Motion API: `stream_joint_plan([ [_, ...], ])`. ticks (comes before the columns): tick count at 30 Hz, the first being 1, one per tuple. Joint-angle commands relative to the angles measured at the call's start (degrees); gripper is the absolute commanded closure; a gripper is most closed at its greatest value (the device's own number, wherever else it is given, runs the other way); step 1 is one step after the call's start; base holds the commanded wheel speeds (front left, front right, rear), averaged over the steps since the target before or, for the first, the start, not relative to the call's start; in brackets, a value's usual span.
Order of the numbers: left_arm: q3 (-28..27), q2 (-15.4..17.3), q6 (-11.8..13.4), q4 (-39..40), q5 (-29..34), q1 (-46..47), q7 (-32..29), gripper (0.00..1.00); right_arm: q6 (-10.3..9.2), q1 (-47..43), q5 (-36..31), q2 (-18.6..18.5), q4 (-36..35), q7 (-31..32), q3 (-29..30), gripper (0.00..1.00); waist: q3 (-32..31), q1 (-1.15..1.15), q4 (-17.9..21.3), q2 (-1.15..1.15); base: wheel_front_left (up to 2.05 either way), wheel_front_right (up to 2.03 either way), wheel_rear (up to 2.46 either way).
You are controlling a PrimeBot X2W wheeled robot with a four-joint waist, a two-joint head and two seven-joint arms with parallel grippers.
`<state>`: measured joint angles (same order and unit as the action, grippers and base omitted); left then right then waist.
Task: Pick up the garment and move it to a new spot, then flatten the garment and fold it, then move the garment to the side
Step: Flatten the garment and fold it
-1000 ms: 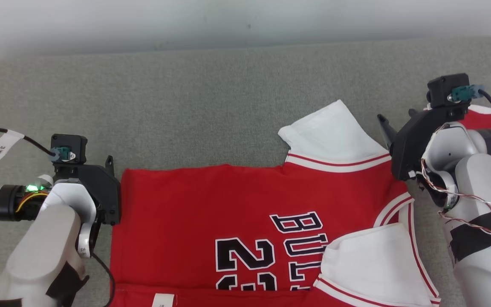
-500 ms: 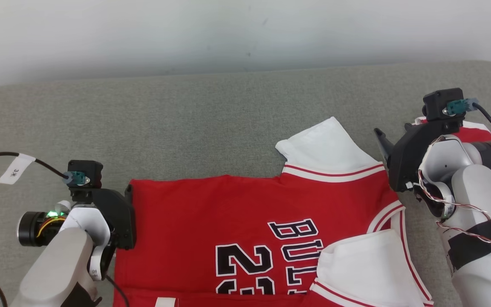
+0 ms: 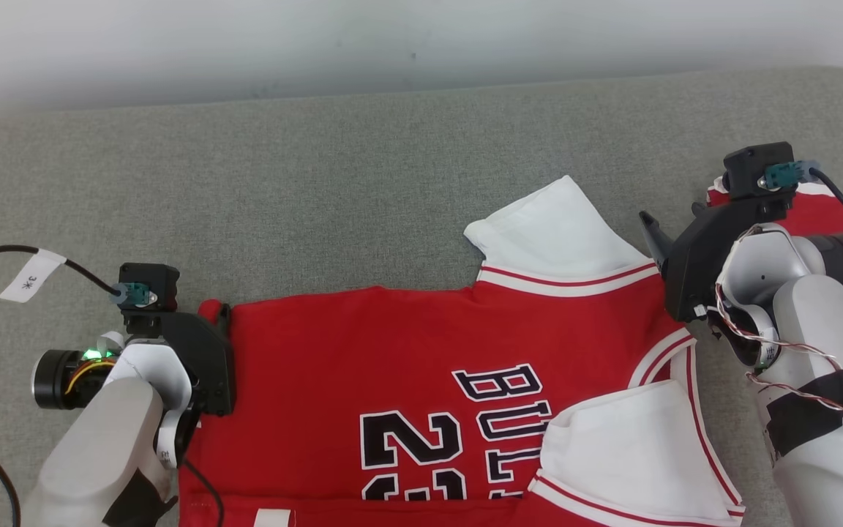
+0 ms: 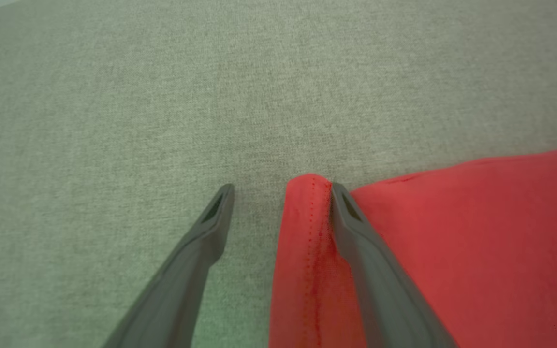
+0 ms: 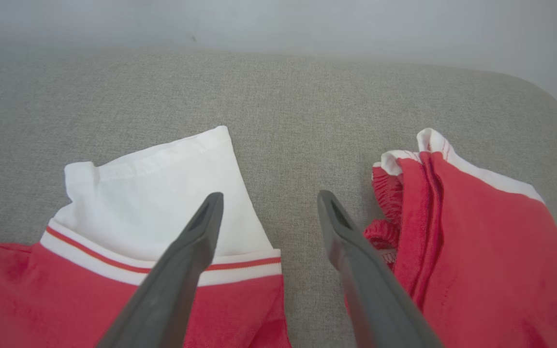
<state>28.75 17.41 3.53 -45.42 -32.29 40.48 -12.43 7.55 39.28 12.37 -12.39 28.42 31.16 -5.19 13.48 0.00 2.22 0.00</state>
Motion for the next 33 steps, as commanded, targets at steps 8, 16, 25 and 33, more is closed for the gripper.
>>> stream_joint_plan([
  [8, 0.7, -0.9, -1.1, -2.7, -0.8, 1.1, 0.2, 1.00, -0.11, 1.1, -0.4, 0.0, 0.3, 0.2, 0.0, 0.00, 0.9, 0.00, -0.3, 0.00, 0.00, 0.00, 0.00],
  [16, 1.8, -4.1, -0.8, -2.5, -0.5, 2.3, 3.2, 1.00, -0.11, 4.4, -5.2, 1.4, 4.1, -0.5, 2.6, 0.00, 3.0, 0.00, -2.2, 0.00, 0.00, 0.00, 0.00],
  [25, 3.7, -7.7, -1.2, -2.1, 0.4, 3.9, 5.2, 1.00, -0.11, 10.8, -12.6, 0.6, 12.6, -3.8, 6.2, 0.00, 5.7, 0.00, -6.9, 0.00, 0.00, 0.00, 0.00],
  [33, 4.7, -9.8, -1.3, -1.4, 0.8, 5.8, 6.9, 1.00, -0.11, 16.7, -13.5, -0.7, 20.4, -2.2, 5.9, 0.00, 8.4, 0.00, -10.8, 0.00, 0.00, 0.00, 0.00],
])
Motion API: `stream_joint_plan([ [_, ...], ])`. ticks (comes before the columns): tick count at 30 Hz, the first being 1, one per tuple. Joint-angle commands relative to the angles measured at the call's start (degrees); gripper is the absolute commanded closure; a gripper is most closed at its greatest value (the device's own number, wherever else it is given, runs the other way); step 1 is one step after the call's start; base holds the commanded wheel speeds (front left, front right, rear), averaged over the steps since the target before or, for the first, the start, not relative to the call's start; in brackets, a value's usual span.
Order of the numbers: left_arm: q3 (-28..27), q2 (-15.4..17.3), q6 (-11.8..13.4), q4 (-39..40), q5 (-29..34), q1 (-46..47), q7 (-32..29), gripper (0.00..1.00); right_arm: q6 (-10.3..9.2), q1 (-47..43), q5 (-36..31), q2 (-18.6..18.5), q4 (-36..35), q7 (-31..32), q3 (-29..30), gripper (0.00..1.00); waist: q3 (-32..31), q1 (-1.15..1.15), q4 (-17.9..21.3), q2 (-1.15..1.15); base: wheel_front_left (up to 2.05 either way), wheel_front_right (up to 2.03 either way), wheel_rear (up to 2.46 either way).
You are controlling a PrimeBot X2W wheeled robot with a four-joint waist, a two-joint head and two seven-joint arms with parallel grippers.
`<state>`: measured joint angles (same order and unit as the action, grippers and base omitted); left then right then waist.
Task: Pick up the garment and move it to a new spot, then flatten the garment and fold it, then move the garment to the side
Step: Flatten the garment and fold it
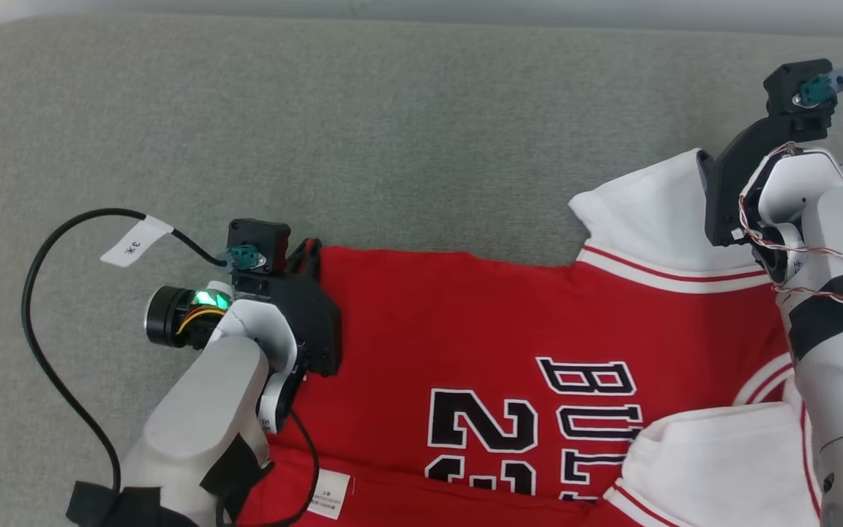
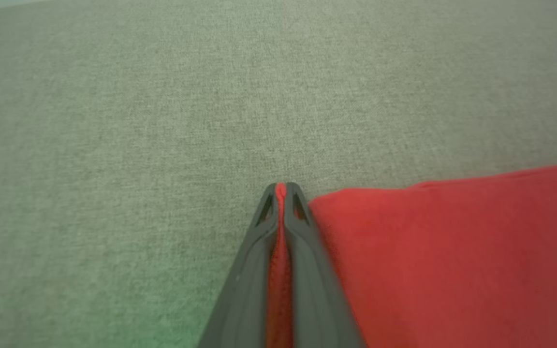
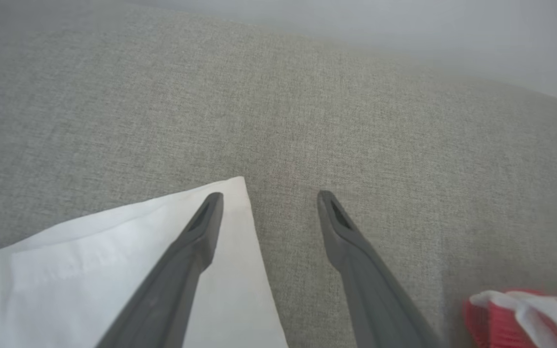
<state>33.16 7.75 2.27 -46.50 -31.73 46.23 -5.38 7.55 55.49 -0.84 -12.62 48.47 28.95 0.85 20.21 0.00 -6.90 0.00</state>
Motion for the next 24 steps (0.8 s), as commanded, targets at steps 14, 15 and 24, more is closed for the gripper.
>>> stream_joint_plan([
  [14, 0.9, -0.7, -0.8, -1.0, -0.9, 0.3, 1.0, 1.00, -0.11, 3.9, 0.0, 0.3, 11.0, 1.7, 1.8, 0.80, 2.9, 0.00, -3.2, 0.00, 0.00, 0.00, 0.00],
  [15, 1.0, -0.7, -0.8, -1.1, -0.9, 0.4, 1.1, 1.00, -0.11, 4.0, -0.2, 0.2, 11.3, 1.8, 1.5, 1.00, 2.9, 0.00, -3.2, 0.00, 0.00, 0.00, 0.00],
  [24, 0.3, 0.0, 0.2, -1.1, -1.1, 1.2, 3.9, 1.00, -0.11, 4.7, 0.9, 0.0, 9.8, -4.4, -0.1, 1.00, 0.1, 0.00, -2.0, 0.00, 0.00, 0.00, 0.00],
])
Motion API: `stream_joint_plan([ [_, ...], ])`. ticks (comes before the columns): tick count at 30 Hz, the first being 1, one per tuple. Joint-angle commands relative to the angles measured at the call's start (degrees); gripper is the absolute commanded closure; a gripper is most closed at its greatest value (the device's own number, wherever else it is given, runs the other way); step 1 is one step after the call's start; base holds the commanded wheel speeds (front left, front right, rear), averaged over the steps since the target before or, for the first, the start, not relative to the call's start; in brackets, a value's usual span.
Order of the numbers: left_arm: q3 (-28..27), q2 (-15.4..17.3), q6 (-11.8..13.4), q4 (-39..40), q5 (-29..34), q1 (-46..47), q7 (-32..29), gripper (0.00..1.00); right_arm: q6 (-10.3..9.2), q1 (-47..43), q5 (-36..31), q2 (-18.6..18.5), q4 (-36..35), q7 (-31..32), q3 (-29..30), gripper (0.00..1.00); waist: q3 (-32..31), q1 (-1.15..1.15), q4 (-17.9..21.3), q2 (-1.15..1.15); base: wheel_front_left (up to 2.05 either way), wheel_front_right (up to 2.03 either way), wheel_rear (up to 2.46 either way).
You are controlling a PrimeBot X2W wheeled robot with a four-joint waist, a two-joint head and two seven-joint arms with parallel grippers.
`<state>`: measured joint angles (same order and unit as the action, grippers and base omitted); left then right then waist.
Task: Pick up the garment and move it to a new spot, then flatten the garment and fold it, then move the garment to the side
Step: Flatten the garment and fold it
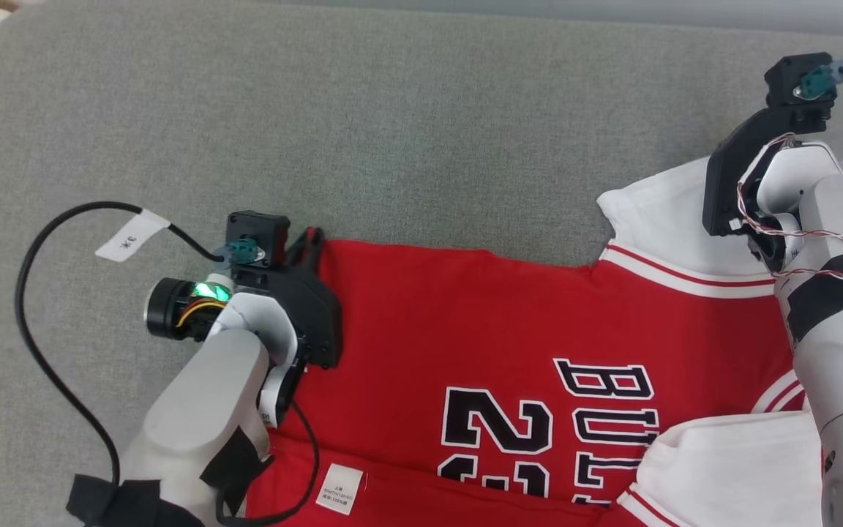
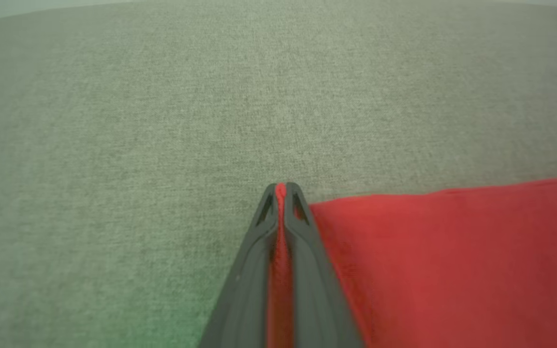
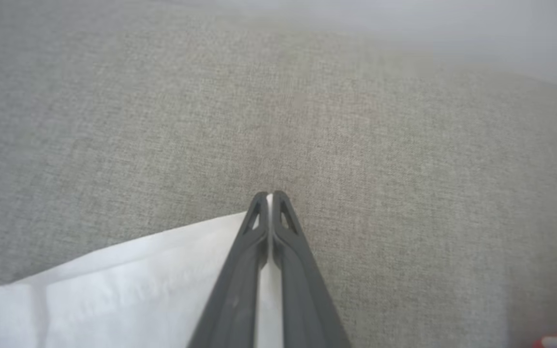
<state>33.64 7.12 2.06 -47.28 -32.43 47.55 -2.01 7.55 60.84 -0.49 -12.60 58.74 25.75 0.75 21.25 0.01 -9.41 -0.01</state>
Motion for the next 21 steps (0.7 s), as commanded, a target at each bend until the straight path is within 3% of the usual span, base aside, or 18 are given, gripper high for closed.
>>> stream_joint_plan([
  [1, -0.4, 0.7, 0.6, -0.2, -0.4, -0.2, 1.3, 1.00, -0.11, -0.9, 0.9, 0.1, -0.9, -2.6, 0.1, 1.00, -1.5, -0.01, 0.6, 0.01, 0.00, 0.00, 0.00],
  [7, -1.0, 1.8, 1.0, 0.7, -0.7, -2.7, 5.6, 1.00, -0.11, -5.4, 3.5, -1.1, -5.8, -12.4, -2.3, 1.00, -5.4, -0.01, 0.7, 0.01, 0.00, 0.00, 0.00],
  [10, -1.0, 2.5, 0.4, 1.7, -1.1, -4.7, 6.6, 1.00, -0.11, -10.0, 7.9, -0.9, -9.7, -14.7, -4.0, 1.00, -7.3, -0.01, 1.2, 0.01, 0.00, 0.00, 0.00],
  [14, -0.4, 4.2, -0.3, 3.4, -0.5, -6.9, 7.2, 1.00, -0.11, -15.4, 13.4, -1.7, -16.0, -14.5, -6.1, 1.00, -8.7, -0.01, 2.0, 0.01, 0.00, 0.00, 0.00],
  [21, 0.3, 7.8, 0.5, 10.4, -0.4, -15.5, 9.2, 1.00, -0.11, -33.6, 24.1, -5.8, -37.0, -7.0, -7.4, 1.00, -12.8, -0.01, 3.4, 0.01, 0.00, 0.00, 0.00],
])
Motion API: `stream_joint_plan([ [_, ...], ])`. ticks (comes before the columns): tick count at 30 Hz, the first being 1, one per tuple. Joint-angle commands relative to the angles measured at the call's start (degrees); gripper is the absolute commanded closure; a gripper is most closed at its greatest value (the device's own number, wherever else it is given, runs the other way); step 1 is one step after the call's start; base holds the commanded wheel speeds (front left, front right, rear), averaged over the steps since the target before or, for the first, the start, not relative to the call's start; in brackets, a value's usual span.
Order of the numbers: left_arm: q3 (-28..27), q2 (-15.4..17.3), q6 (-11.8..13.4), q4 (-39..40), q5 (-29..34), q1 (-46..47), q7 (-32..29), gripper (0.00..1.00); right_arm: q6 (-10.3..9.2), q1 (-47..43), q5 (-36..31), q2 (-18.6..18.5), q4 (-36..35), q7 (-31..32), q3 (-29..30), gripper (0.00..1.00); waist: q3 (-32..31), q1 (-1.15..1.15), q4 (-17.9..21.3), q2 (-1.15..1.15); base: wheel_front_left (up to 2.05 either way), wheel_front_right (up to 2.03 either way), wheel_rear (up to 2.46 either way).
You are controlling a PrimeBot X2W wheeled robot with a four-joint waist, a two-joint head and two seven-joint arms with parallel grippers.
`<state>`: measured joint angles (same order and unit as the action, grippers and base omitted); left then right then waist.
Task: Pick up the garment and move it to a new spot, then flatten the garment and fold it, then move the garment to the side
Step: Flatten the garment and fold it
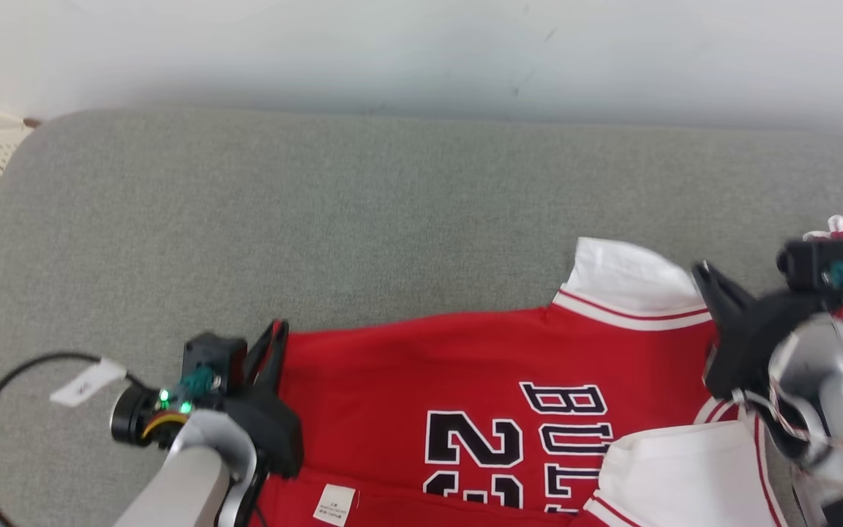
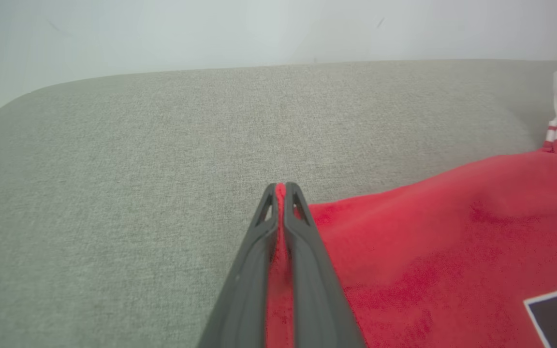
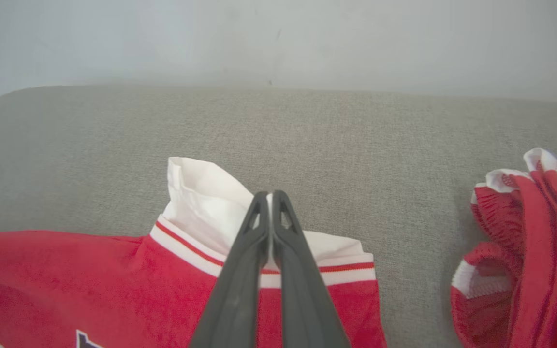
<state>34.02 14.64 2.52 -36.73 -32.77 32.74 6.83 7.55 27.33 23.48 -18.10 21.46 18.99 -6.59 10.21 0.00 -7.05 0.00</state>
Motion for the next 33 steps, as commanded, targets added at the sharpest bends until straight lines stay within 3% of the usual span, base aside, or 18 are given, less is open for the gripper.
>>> stream_joint_plan([
  [1, 0.1, 0.9, 0.3, 1.3, 0.1, -1.8, 0.8, 1.00, -0.11, -2.9, 1.2, -0.5, -2.8, 1.2, 0.8, 1.00, -2.3, 0.00, 1.2, 0.00, 0.00, 0.00, 0.00],
  [8, 1.5, 4.7, 0.6, 8.7, 1.0, -9.7, 2.7, 1.00, -0.11, -20.0, 5.9, 0.1, -23.3, 12.4, 4.0, 1.00, -6.0, 0.00, 2.6, 0.00, 0.00, 0.00, 0.00],
  [14, 2.5, 6.2, 0.7, 9.8, 1.8, -12.0, 3.2, 1.00, -0.11, -29.1, 7.4, 1.3, -34.1, 21.6, 5.7, 1.00, -7.6, 0.00, 3.8, 0.00, 0.00, 0.00, 0.00],
  [21, 3.6, 7.0, -0.3, 6.6, 3.4, -11.6, 5.4, 1.00, -0.11, -34.4, 5.9, 2.1, -37.4, 27.9, 5.4, 1.00, -8.5, 0.00, 5.1, 0.00, 0.00, 0.00, 0.00],
  [33, 2.9, 5.9, 2.2, 3.7, 2.1, -15.3, 7.0, 1.00, -0.11, -39.2, 4.7, 2.9, -37.4, 33.2, 4.8, 1.00, -10.3, 0.00, 5.2, 0.00, 0.00, 0.00, 0.00],
])
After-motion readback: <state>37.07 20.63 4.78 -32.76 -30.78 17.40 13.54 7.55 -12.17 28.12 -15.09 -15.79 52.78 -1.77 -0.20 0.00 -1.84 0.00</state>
